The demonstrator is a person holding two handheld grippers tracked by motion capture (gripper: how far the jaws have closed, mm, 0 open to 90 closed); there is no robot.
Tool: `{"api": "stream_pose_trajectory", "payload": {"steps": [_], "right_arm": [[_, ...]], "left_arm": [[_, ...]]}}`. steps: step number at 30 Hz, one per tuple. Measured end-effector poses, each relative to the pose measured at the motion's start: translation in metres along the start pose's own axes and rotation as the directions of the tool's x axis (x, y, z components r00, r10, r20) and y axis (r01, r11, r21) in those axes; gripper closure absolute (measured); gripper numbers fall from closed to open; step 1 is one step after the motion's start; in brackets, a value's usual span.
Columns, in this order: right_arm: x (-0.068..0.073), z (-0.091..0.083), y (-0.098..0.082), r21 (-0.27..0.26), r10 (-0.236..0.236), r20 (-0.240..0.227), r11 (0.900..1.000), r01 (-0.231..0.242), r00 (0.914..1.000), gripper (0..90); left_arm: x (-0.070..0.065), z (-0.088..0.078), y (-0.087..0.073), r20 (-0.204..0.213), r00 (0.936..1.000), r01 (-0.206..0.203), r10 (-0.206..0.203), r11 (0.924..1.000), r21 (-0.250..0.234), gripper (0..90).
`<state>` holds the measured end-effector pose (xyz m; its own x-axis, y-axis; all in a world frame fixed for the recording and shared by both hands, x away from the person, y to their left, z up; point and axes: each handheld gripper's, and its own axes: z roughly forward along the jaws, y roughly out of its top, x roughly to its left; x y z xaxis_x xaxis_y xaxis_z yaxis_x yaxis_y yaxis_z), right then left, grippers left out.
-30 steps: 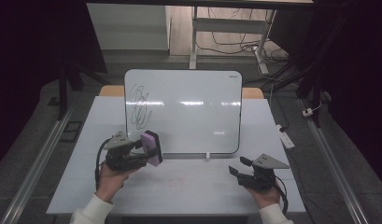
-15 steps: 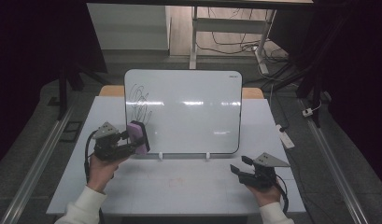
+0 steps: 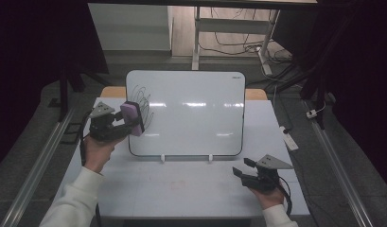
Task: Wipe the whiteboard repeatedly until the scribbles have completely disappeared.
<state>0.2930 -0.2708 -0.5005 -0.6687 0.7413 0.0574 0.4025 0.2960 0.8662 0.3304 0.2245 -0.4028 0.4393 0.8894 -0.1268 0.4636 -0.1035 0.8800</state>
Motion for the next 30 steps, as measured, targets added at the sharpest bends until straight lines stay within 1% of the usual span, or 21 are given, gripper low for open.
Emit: {"api": "stream_pose_trajectory", "payload": {"steps": [3,8,13,16,17,23,27,30], "right_arm": [[0.000,0.000,0.000,-0.001,-0.002,-0.001,1.000,0.002,1.0000,36.6],[-0.002,0.001,-0.001,0.004,0.003,0.006,1.000,-0.003,1.0000,36.4],[-0.003,-0.001,-0.001,0.001,0.009,0.017,1.000,-0.009,0.9998,36.4],[-0.004,-0.001,-0.001,0.001,0.012,0.018,1.000,-0.012,0.9998,36.3],[-0.004,-0.001,-0.001,-0.001,0.014,0.012,1.000,-0.014,0.9998,36.2],[-0.003,0.000,-0.001,0.001,0.005,0.005,1.000,-0.005,1.0000,36.1],[-0.003,0.000,-0.001,0.002,0.010,0.003,1.000,-0.010,0.9999,36.1],[-0.003,0.000,-0.001,0.003,0.007,0.002,1.000,-0.007,1.0000,36.1]], "left_arm": [[0.005,0.001,0.003,-0.014,0.9999,0.006,-0.006,1.0000,-0.002,39.6],[0.010,0.003,0.004,-0.020,0.9996,0.021,-0.021,0.9997,-0.015,39.6],[0.013,0.006,0.007,-0.034,0.9992,0.019,-0.019,0.9997,-0.018,39.7],[0.015,0.009,0.013,-0.038,0.9989,0.028,-0.029,0.9995,-0.017,39.7],[0.015,0.010,0.015,-0.041,0.9988,0.028,-0.028,0.9995,-0.017,39.7],[0.015,0.020,0.028,-0.078,0.9969,0.011,-0.011,0.9999,0.000,39.7],[0.016,0.027,0.040,-0.100,0.9950,0.011,-0.009,0.9998,0.015,39.8],[0.017,0.031,0.048,-0.103,0.9947,0.011,-0.010,0.9998,0.016,39.8]]}}
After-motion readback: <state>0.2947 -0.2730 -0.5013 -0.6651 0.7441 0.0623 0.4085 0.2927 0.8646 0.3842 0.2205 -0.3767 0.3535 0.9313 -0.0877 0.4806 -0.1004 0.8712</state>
